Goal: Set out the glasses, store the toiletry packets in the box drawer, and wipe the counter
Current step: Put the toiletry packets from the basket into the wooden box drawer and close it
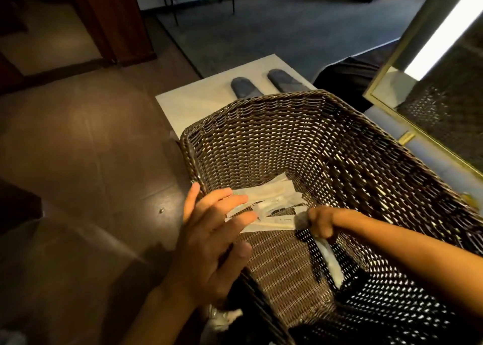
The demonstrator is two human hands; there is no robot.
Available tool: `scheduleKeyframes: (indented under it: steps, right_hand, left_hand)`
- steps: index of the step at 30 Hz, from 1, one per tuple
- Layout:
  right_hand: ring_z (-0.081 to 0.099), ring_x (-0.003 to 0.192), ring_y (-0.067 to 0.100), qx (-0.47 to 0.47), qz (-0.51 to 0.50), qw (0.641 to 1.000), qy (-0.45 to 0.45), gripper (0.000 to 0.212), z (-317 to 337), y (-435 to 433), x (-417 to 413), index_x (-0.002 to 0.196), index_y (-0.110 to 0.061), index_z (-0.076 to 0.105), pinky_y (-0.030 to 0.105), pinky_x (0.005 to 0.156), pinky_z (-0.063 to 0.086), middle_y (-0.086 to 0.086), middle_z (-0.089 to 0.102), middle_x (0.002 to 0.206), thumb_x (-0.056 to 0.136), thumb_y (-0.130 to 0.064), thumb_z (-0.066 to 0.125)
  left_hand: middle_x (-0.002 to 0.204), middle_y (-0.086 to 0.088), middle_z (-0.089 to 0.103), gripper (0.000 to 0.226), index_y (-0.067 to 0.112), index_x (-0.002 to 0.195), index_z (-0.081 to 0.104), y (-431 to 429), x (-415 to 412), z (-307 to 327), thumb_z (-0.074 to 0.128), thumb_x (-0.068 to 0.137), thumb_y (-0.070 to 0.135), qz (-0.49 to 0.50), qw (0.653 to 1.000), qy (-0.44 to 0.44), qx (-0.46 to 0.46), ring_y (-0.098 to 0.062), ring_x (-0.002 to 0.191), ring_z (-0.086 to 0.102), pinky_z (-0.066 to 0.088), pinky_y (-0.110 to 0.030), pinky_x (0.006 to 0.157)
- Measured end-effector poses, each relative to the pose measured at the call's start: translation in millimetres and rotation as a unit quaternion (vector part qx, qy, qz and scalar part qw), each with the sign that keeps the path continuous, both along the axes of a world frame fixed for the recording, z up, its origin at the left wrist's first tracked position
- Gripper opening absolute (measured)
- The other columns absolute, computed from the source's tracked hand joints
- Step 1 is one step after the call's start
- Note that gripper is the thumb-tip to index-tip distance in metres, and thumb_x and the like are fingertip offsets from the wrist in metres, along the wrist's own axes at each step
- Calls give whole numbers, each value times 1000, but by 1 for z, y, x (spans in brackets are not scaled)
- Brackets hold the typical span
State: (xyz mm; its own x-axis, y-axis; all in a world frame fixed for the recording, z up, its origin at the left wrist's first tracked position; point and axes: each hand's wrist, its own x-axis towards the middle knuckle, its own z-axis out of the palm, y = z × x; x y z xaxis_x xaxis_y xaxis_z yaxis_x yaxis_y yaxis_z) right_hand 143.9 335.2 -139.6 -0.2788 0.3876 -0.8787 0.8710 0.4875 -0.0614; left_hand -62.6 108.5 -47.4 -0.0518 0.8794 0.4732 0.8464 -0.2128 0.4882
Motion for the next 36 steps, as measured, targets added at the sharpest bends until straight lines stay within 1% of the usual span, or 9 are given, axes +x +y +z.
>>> scheduleKeyframes:
  steps: [5,7,10,13,16,20,27,33,36]
  right_hand:
    - [64,95,22,33,-30,995,90,36,26,8,-9,126,-8,64,25,76,53,13,68,120,90,-7,65]
    - [68,100,24,30,-20,990,139,33,43,11,-18,123,-10,64,29,83,57,13,69,118,91,-4,63]
    - [65,112,18,76,46,965,247,30,55,0,-34,117,-19,67,33,104,50,2,69,120,91,-5,63]
    - [62,111,17,165,170,918,317,27,40,-25,-57,115,-22,65,32,102,49,-1,66,119,89,-18,67]
    - [59,111,27,176,250,911,277,43,9,-45,-76,130,-15,51,36,95,50,7,63,120,90,-24,66]
    - [47,122,32,173,253,927,215,76,-22,-56,-79,140,-9,33,45,103,46,14,54,133,80,-27,76]
    - [54,99,25,195,287,908,234,60,-35,-63,-73,125,-13,41,44,104,43,7,66,107,78,-25,77]
    - [59,102,28,106,248,935,230,28,-15,-65,-76,113,-8,59,41,96,53,15,51,125,88,-18,68]
    - [53,99,24,84,223,940,246,15,0,-56,-77,102,-11,59,41,98,52,14,49,121,91,-22,59]
  left_hand:
    - [132,3,64,58,20,113,75,-1,0,2,27,103,50,-1,1000,15,-12,-22,134,50,9,-57,123]
    - [132,4,65,56,20,112,76,-1,-2,5,29,103,49,-5,1000,24,-18,-21,133,51,11,-58,122]
    - [133,7,64,52,22,112,76,1,-4,8,33,102,49,-14,999,41,-18,-18,132,51,13,-59,121]
    - [133,8,64,51,23,114,76,1,-5,7,33,103,48,-22,999,38,-17,-16,131,50,14,-60,121]
    - [133,7,64,50,24,115,75,0,-4,6,32,104,48,-19,999,23,-15,-14,134,49,11,-58,122]
    - [133,7,63,48,25,116,71,0,-3,7,31,104,48,-18,1000,12,-12,-14,133,50,8,-54,124]
    - [133,5,63,51,22,117,73,1,2,6,30,104,47,-6,1000,-2,-8,-15,134,49,6,-54,124]
    - [134,4,63,52,22,119,73,0,1,6,29,105,47,-4,1000,-3,-14,-16,135,49,6,-54,124]
    - [133,4,63,52,22,117,73,1,2,7,29,105,47,-2,1000,-8,-11,-15,135,48,5,-52,124]
